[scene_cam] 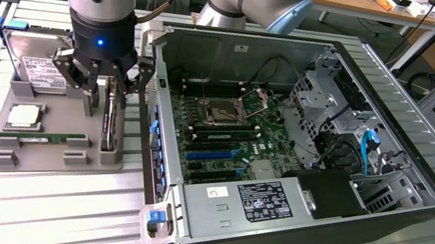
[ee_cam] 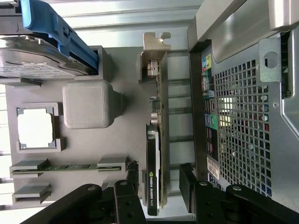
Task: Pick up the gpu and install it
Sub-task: 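Pick up the gpu and move the gpu toward the slot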
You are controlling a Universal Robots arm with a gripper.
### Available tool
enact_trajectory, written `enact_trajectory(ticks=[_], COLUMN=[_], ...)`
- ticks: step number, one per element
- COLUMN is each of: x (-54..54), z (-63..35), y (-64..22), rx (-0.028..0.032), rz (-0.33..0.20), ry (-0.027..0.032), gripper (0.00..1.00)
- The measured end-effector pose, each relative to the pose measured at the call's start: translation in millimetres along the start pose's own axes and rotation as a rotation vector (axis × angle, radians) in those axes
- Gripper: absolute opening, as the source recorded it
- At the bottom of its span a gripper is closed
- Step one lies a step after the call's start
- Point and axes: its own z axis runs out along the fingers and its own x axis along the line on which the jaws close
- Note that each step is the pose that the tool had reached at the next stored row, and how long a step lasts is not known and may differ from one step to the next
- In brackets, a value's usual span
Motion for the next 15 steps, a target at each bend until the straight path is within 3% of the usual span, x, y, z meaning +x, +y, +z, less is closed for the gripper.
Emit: enact_trajectory(ticks=[15], x=[0.1], z=[4.4], y=[0.0], rx=[0.0000], rz=[0.000], ry=[0.0000], gripper=[0.48])
